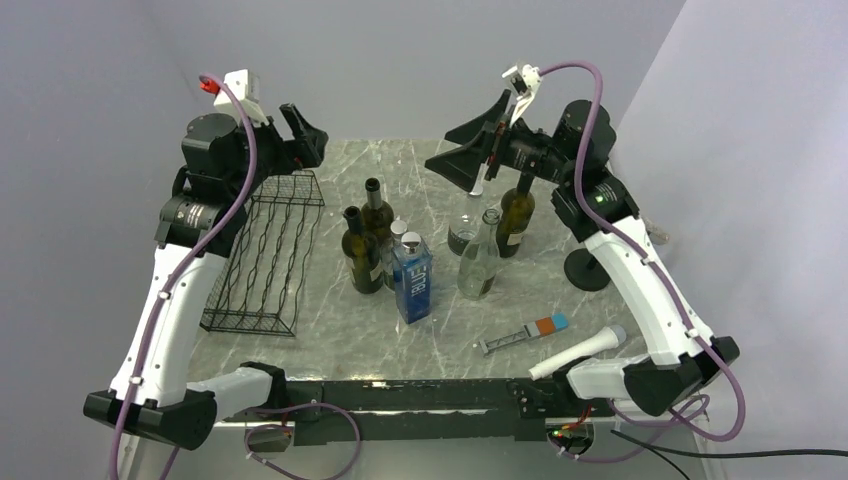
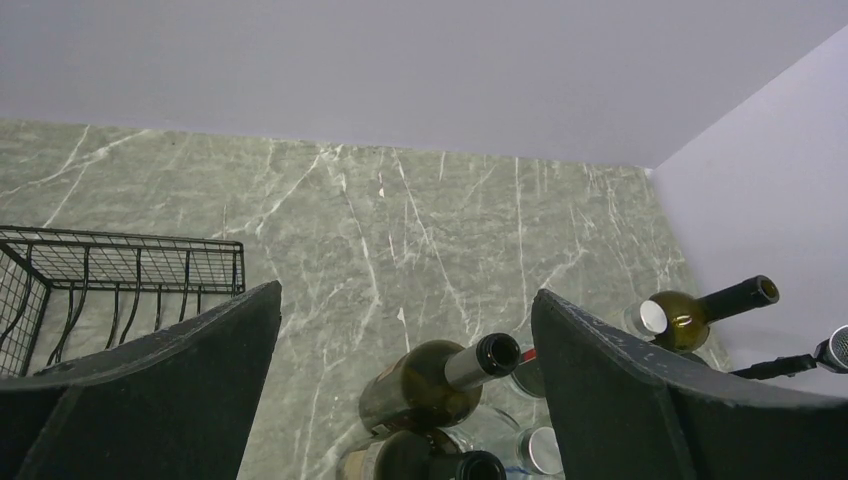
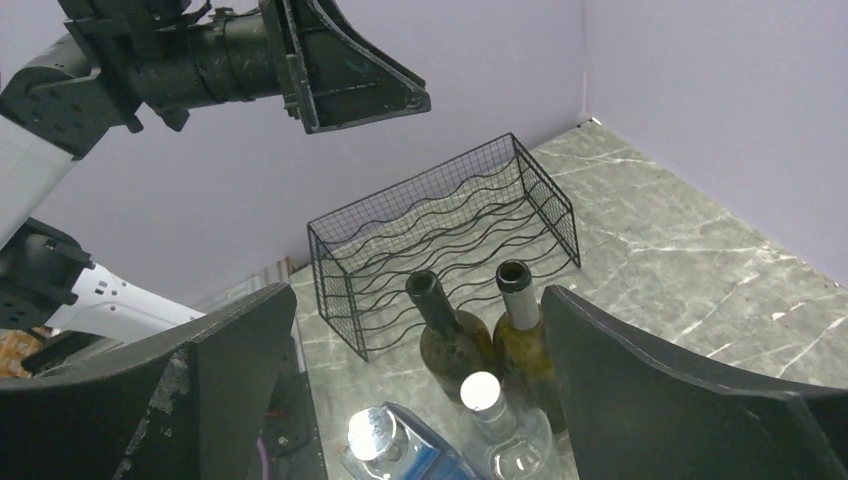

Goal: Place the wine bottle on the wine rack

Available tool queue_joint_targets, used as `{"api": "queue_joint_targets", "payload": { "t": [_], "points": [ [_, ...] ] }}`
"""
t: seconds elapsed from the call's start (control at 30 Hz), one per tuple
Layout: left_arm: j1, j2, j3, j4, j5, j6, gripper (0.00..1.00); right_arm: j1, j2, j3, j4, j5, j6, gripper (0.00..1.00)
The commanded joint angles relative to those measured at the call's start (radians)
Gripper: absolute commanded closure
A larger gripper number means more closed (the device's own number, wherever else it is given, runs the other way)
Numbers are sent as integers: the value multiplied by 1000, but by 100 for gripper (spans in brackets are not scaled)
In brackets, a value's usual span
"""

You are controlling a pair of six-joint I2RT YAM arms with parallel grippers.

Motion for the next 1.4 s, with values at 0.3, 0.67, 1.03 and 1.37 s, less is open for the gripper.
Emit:
{"api": "queue_joint_targets", "payload": {
  "t": [0.3,0.67,1.03,1.37],
  "points": [
    [1,-132,-1,-71,220,47,1,61,-132,-48,-217,75,-44,0],
    [1,-361,-122,-200,604,126,1,173,-295,-109,-451,-15,-152,0],
    [0,-349,-354,-320,550,108,1,328,-310,-313,-584,230,-232,0],
    [-6,-425,-566,-191,530,47,1,457,-373,-621,-260,404,-140,0]
  ]
}}
